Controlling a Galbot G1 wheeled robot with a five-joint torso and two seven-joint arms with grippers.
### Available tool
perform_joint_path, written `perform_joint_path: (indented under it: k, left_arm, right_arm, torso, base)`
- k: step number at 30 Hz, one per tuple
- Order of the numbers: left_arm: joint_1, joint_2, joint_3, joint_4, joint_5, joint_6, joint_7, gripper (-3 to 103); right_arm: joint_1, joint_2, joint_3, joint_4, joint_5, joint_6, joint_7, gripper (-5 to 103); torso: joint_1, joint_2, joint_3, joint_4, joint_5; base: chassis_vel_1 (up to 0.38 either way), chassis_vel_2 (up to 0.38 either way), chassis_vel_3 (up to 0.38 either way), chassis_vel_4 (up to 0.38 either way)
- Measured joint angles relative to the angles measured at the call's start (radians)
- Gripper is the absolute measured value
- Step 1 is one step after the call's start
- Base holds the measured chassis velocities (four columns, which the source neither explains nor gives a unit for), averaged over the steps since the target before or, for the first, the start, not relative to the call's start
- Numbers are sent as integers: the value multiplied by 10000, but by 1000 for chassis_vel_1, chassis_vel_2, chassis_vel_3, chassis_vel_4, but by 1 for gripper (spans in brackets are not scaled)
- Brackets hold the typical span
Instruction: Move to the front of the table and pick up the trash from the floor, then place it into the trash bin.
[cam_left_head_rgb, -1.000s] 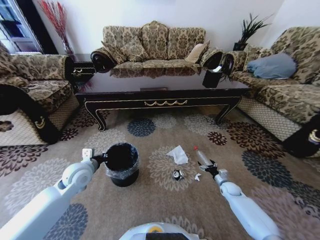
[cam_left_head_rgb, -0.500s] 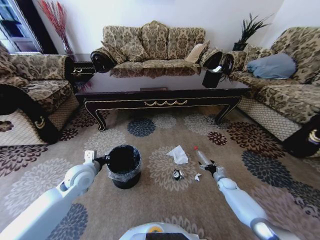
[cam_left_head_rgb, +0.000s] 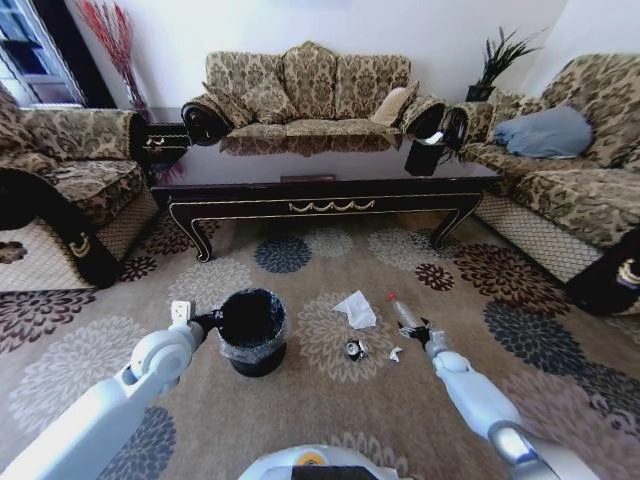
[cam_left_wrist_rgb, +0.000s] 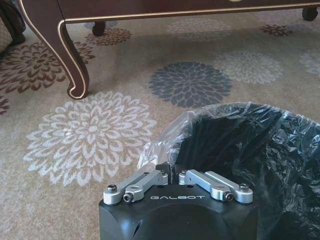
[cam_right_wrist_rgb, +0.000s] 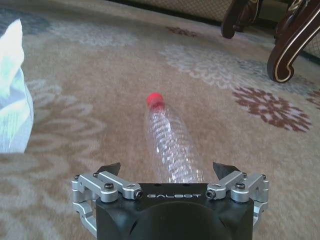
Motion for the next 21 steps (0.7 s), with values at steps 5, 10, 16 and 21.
perform_joint_path:
  k: [5,10,16,21]
  left_arm:
    - [64,-115,-87,-70,64,-10,16,4]
    - [102,-191,-103,-107,155,-37,2,4]
    - [188,-256,-129,-166,230,-51,1,4]
    - [202,-284,-103,-223,253,-57,8,4]
  right_arm:
    - [-4,177,232,-132,-391,17,-6,99]
    - [25,309,369,-303,-681,42,30,84]
    - [25,341,441,-332,-806,54,99,62]
    - [-120,250,519,-116,-809,37,137,42]
  torso:
    - [1,0,0,0,0]
    - [0,1,0,-1,-1]
    - [0,1,0,0,-1]
    - [0,1,0,1,0]
  base:
    - [0,0,0,0]
    - [0,0,0,0]
    - [0,0,0,0]
    - [0,0,0,0]
